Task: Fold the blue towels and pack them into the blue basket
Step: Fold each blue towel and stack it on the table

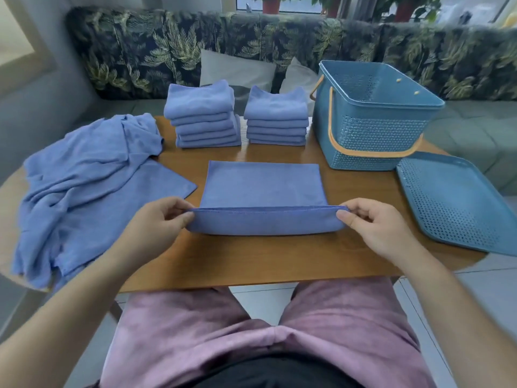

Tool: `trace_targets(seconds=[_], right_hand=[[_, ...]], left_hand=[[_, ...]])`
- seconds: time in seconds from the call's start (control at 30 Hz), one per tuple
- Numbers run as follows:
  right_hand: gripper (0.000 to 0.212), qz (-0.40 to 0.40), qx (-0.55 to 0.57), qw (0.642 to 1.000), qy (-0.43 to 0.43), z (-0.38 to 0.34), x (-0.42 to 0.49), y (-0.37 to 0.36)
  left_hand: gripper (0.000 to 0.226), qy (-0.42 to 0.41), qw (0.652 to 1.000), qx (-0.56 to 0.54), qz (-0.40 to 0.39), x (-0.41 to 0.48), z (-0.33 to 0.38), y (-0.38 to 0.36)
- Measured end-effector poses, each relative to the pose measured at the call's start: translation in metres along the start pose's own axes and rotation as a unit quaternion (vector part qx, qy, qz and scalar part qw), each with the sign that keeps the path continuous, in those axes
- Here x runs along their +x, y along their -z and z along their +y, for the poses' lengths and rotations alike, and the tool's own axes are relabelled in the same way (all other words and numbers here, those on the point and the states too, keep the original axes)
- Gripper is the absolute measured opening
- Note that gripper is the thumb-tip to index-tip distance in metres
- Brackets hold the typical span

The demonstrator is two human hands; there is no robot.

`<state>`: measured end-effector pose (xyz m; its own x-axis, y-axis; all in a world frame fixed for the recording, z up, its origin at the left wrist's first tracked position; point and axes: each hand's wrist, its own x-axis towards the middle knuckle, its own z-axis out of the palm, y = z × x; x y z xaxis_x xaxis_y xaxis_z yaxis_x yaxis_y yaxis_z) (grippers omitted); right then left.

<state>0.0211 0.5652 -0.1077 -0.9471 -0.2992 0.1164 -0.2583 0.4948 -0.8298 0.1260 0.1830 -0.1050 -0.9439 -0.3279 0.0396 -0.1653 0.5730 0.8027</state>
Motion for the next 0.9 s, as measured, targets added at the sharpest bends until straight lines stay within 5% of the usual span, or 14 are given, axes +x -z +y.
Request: trace_targets(seconds=[0.23,0.9], right_hand=[[0.005,0.027,0.024,0.999,0.01,-0.008,0.016,0.01],[0.01,0.084,-0.153,0.982,-0.066,0.043,0.16,-0.045]], left_hand=[[0.005,0.021,0.997,-0.066,0.02,0.011,0.012,0.016],[0.016,-0.015,0.991,0.118,0.065,0.167,-0.02,-0.046]])
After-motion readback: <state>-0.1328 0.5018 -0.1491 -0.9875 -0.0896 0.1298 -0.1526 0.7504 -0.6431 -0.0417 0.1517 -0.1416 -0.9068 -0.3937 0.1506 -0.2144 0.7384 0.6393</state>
